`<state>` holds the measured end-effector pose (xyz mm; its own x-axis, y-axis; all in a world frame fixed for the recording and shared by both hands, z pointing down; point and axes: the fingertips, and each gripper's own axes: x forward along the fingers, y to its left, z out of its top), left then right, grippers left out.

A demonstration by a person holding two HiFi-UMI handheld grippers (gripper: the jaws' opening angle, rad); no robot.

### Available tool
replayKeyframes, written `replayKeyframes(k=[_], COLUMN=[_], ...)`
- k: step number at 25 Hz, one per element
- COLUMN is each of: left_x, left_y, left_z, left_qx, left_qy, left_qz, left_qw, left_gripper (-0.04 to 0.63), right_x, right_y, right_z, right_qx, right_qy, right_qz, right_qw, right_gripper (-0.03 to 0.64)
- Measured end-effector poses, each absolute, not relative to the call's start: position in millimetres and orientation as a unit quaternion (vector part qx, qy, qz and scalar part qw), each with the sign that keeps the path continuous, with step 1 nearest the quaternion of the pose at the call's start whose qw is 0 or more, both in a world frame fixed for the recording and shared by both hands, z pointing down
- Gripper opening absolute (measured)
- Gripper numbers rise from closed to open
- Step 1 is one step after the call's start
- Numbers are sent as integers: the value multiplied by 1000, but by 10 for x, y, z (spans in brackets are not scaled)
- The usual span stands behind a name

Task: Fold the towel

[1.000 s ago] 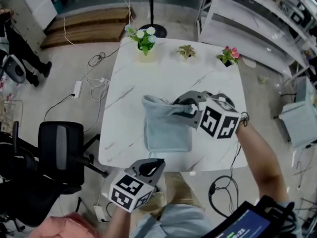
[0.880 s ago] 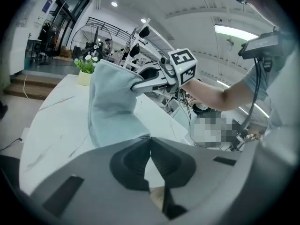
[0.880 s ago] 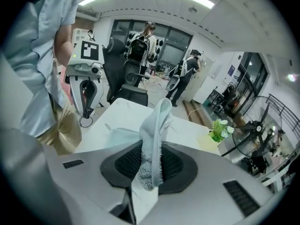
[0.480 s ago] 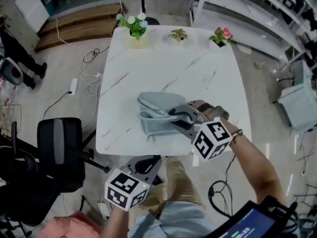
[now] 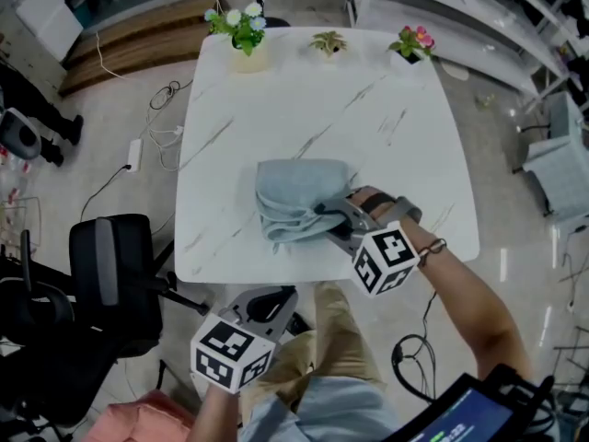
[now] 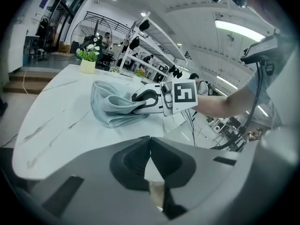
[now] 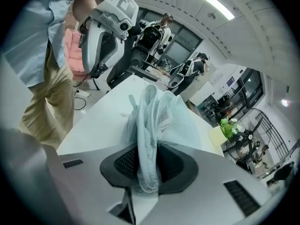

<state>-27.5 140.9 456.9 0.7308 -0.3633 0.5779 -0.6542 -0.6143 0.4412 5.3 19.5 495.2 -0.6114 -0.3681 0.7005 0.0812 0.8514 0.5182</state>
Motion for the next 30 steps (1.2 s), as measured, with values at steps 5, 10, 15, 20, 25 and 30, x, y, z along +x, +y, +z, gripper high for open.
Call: replayKeyframes(k=[5,10,15,20,25,30], left_x=[-258,-286,-283,-217,-193,-172], left_y=[1376,1343,1319,1270,1219,957], left_z=[4576,4519,4469,4417,4397,4250], left_qx=[874,877,881,884,886,894], left_qy=[-285,-285,-284,-280,-281,-292], left_qz=[224,223,219,219,215,203], left_qw=[325,317,309,305,300,273], left_gripper=[8,8,8,8,9,8], right_x=[31,96,209,235,273,308], right_y=[237,402,274,375,548,674], right_z=[4910,4614,4518,4592,4672,4753], right_qx=[82,57,78,52,55,49], right_qy=[-871,-897,-923,-914,-896,-907], right_qz=[-226,-161,-27,-58,-163,-96], right_qw=[428,408,376,399,410,407], right_gripper=[164,307,300,97,32,35])
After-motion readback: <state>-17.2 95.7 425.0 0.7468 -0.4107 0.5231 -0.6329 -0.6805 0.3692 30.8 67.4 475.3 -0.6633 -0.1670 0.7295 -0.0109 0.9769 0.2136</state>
